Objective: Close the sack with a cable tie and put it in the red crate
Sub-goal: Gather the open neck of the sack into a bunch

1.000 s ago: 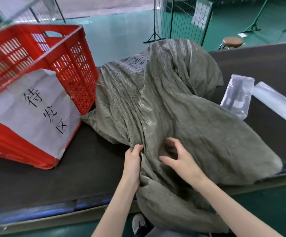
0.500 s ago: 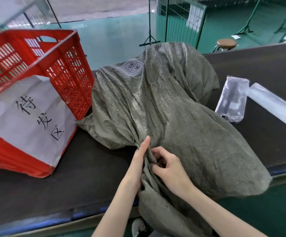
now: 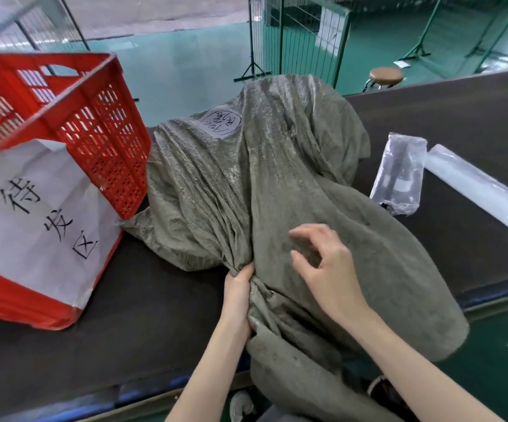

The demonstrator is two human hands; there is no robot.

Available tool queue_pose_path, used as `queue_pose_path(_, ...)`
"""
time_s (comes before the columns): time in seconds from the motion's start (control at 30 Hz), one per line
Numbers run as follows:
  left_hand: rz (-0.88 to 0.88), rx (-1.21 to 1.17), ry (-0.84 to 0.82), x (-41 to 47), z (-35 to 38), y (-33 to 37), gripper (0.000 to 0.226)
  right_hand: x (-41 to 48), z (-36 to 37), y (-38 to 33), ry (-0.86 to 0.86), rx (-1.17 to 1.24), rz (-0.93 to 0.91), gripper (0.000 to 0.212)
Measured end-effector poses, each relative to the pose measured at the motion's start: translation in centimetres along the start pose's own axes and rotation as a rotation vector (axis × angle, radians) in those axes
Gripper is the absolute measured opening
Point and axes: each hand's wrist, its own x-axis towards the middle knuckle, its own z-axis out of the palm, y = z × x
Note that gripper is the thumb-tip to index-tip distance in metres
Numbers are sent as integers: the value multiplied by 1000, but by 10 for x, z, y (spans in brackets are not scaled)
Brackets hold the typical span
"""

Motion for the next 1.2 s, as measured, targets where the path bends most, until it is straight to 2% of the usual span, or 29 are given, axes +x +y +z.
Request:
queue_pose_path(0.03,-34,-24,-7,2,0,-3,31,2,0,4,10,-54,38,36)
queue_pose_path(0.13,-157,-47,-101,6,1,-5,74,4,6,13,-112,-60,223,59)
queue_pose_path(0.23,-159,-42,-156,14,0,-7,90,-2,18,17,-204,95,332,58)
queue_pose_path(0.37,-149,-36,-250,12,1,-8,88,-13,31,16,-188,161,320,34)
queue_pose_path(0.43,-139,-35,-244,13,1,-8,91,-17,31,11,-179,231,309,26)
queue_pose_path(0.63,-172,12,-273,14,14,6,93,-16,27,4,-185,288,232,20)
queue_pose_path(0.67,-168,38,-283,14,17,9,83,-16,26,3,-190,292,223,20)
queue_pose_path(0.73,-186,70,-304,15,21,16,44,-18,25,1,-208,310,208,21)
queue_pose_path(0.77,-210,75,-328,17,21,19,32,-20,24,-1,-216,322,199,23)
queue_pose_path(1.0,-273,100,-382,21,23,24,36,-26,17,-4,-249,297,146,31)
queue_pose_path(1.1,-253,113,-319,22,21,23,23,-29,17,-3,-251,279,142,31)
queue_pose_path(1.13,-234,112,-279,22,20,23,25,-30,18,-2,-250,269,144,31)
queue_pose_path(1.2,-204,114,-207,24,21,20,48,-31,20,0,-241,244,151,30)
